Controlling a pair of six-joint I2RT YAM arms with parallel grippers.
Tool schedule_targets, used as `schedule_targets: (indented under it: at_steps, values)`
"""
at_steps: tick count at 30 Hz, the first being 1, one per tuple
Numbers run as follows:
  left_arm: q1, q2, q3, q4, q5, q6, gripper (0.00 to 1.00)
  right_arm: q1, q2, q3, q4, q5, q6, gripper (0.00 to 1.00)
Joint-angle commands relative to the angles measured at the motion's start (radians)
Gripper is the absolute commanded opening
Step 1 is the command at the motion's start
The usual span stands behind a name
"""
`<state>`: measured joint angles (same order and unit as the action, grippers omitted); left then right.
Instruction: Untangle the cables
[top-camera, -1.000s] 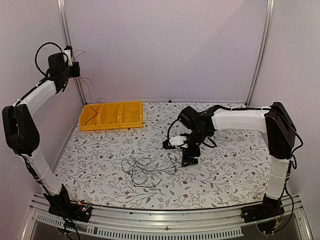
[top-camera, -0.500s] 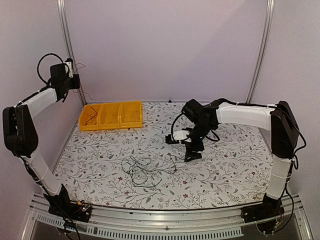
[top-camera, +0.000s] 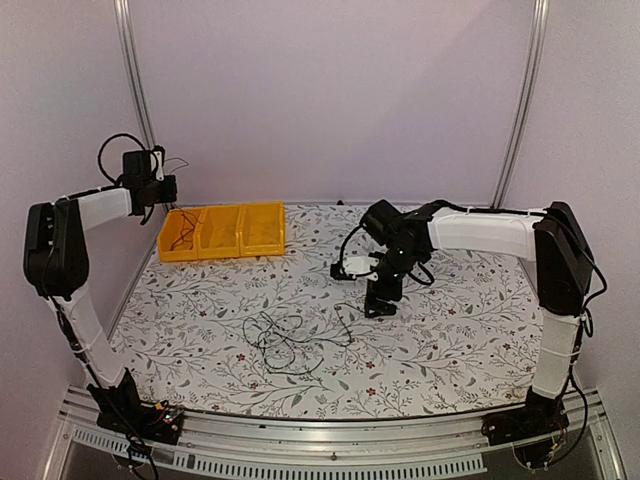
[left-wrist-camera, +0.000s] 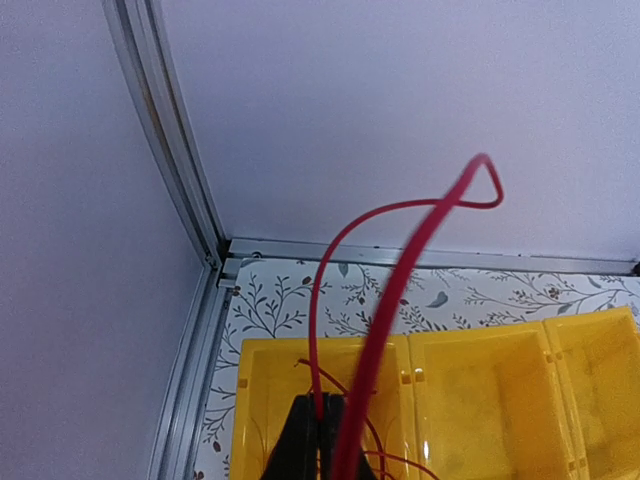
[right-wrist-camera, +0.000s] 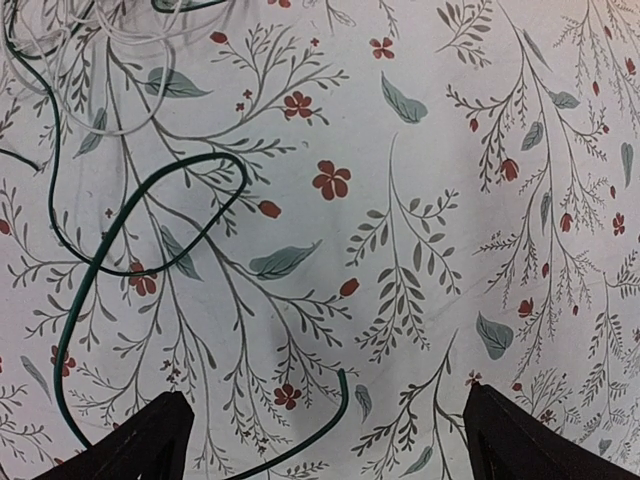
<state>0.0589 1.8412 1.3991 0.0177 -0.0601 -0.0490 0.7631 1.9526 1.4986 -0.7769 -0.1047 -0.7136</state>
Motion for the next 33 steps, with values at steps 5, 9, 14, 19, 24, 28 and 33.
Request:
schedule_targets:
  at_steps: [5, 9, 14, 19, 24, 28, 33]
  values:
    - [-0.002, 0.076, 0.013, -0.005, -0.028, 0.022, 0.00, 0.017, 0.019, 0.013, -0.001, -0.007, 0.026, 0.99]
    - [0.041, 0.056, 0.005, 0.002, -0.041, 0.057, 0.00, 0.023, 0.026, 0.021, -0.004, -0.007, 0.023, 0.99]
    - [0.067, 0.092, 0.006, -0.010, -0.047, 0.114, 0.00, 0.024, 0.028, 0.014, -0.006, 0.009, 0.016, 0.99]
    - [0.056, 0.148, 0.014, -0.012, -0.007, 0.086, 0.00, 0.024, 0.022, -0.006, -0.006, 0.012, 0.013, 0.99]
    - [0.000, 0.178, 0.018, 0.002, 0.028, 0.084, 0.00, 0.024, 0.029, -0.012, -0.004, 0.011, 0.014, 0.99]
    - [-0.033, 0.198, 0.017, -0.002, 0.047, 0.056, 0.00, 0.025, 0.038, -0.012, 0.000, 0.010, 0.016, 0.99]
    - [-0.040, 0.219, 0.012, -0.053, 0.052, 0.002, 0.00, 0.025, 0.045, -0.011, 0.003, 0.003, 0.019, 0.99]
